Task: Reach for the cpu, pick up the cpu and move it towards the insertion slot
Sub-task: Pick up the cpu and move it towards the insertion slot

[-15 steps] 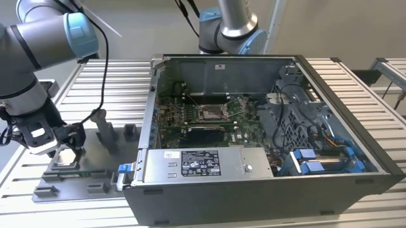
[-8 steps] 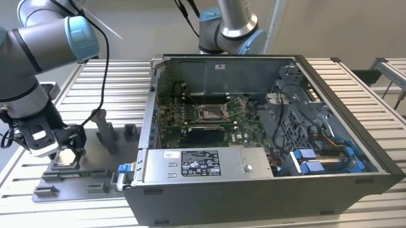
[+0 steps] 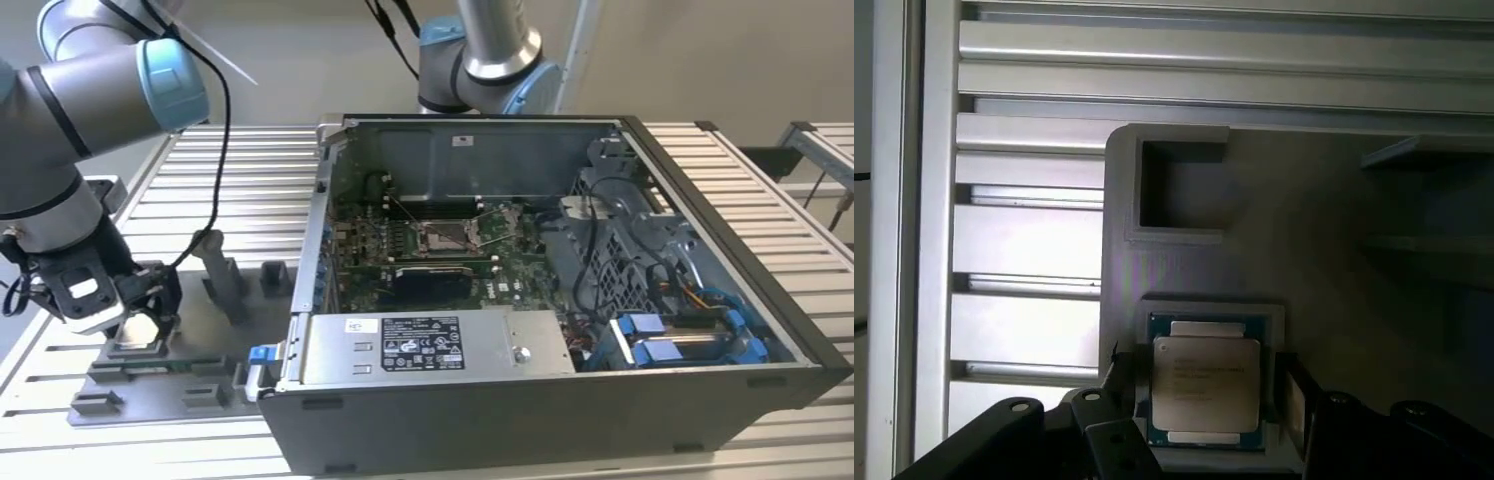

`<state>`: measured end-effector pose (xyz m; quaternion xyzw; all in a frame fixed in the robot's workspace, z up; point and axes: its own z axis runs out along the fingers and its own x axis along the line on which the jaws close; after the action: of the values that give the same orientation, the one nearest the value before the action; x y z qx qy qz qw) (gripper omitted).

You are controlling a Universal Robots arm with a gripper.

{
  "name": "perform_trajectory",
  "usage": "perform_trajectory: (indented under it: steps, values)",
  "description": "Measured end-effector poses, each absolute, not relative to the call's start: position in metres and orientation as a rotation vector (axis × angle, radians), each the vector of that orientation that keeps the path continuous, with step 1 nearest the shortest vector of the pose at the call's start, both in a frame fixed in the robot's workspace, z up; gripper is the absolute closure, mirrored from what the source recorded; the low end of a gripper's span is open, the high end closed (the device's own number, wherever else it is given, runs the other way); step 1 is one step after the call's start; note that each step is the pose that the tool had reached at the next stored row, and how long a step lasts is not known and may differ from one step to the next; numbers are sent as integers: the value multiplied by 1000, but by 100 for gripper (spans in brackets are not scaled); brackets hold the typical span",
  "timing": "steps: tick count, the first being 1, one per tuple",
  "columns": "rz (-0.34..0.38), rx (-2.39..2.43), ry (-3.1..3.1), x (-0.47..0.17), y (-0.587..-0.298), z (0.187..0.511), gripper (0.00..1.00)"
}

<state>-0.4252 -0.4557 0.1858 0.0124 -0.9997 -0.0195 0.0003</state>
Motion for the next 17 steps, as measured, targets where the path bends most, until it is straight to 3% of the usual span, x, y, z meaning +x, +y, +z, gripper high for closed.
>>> perform_trajectory:
  steps: [12, 13, 17]
  values:
    - [-60, 39, -3140, -425, -456, 185, 0]
    - [-59, 39, -3141, -425, -456, 185, 100]
    - [-59, 39, -3140, -425, -456, 185, 100]
